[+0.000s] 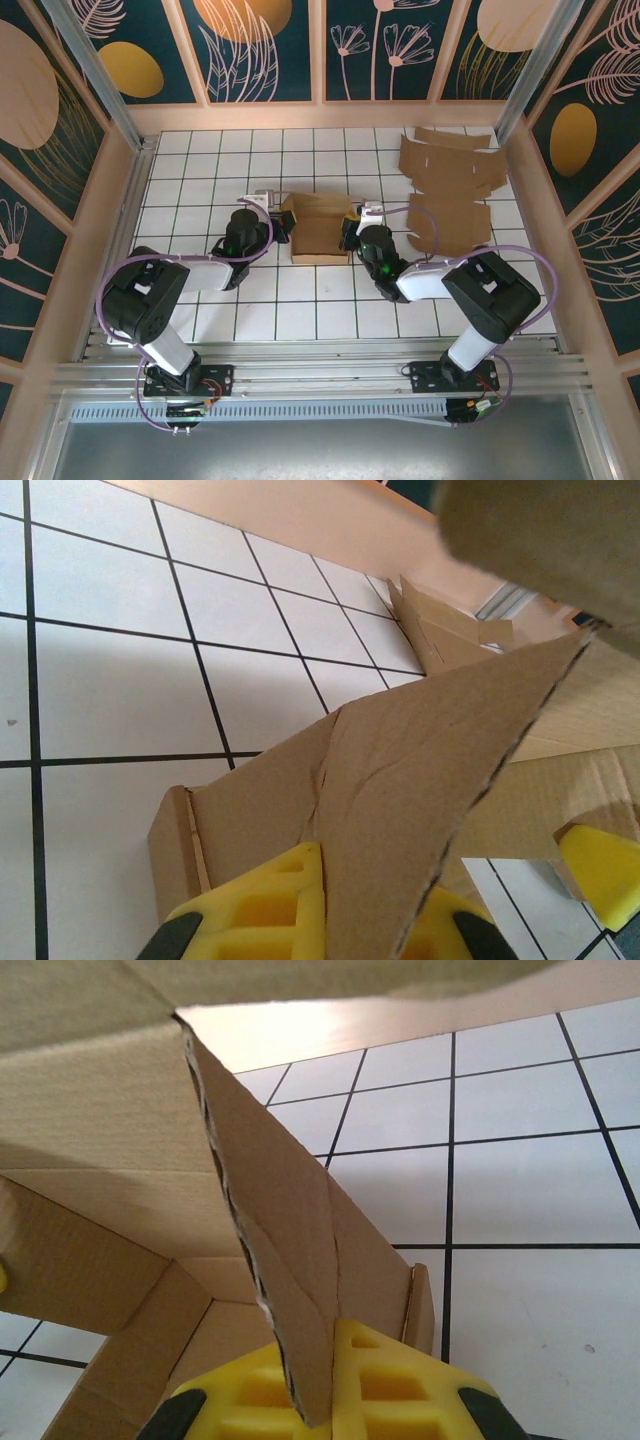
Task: Fold the paper box
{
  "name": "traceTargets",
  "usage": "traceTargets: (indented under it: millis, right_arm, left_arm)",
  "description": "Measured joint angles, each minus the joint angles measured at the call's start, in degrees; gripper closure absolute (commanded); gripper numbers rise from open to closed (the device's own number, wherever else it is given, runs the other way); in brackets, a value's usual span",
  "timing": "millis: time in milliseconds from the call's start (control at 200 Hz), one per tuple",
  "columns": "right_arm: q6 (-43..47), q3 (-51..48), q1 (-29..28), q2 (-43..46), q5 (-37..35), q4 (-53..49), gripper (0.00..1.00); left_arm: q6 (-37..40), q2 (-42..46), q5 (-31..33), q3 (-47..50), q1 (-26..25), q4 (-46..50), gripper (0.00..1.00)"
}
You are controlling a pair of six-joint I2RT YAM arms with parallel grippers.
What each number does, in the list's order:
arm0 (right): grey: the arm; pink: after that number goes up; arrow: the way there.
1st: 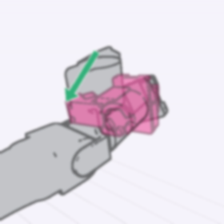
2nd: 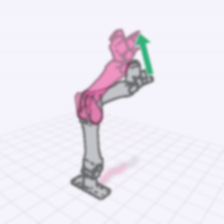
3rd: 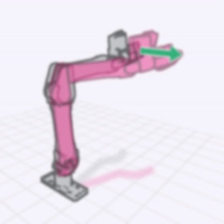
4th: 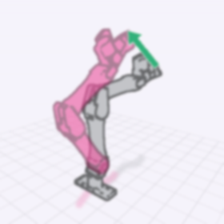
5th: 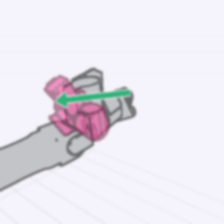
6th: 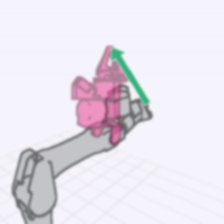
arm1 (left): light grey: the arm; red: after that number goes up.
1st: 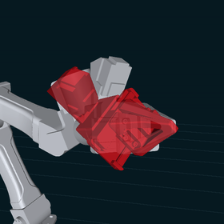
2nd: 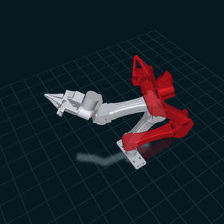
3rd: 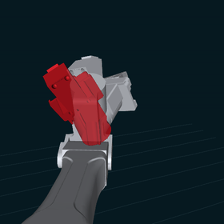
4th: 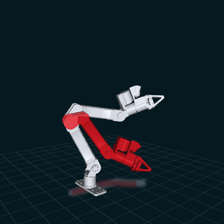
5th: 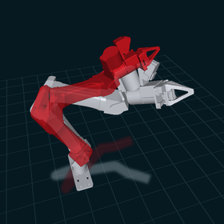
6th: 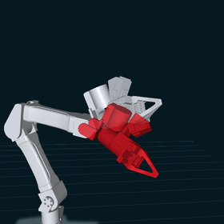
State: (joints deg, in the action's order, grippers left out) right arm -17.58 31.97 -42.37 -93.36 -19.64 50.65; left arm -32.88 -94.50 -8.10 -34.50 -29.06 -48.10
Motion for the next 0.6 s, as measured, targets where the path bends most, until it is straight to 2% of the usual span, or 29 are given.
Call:
traceTargets:
  millis: [385,486,601]
  right_arm:
    - [-0.8,-2.2,-0.2,1.0,1.7,-1.9,0.9]
    - [-0.7,-3.4,-0.8,1.1,2.7,-3.5,0.84]
    - [-0.6,-4.5,-1.3,1.3,4.2,-6.2,0.69]
  left_arm:
    - [0.0,2.6,-1.9,3.6,-0.5,1.6,1.0]
    - [0.0,2.6,-2.2,3.8,-1.3,2.1,1.0]
    - [0.0,2.3,-2.6,3.8,-2.6,2.3,1.0]
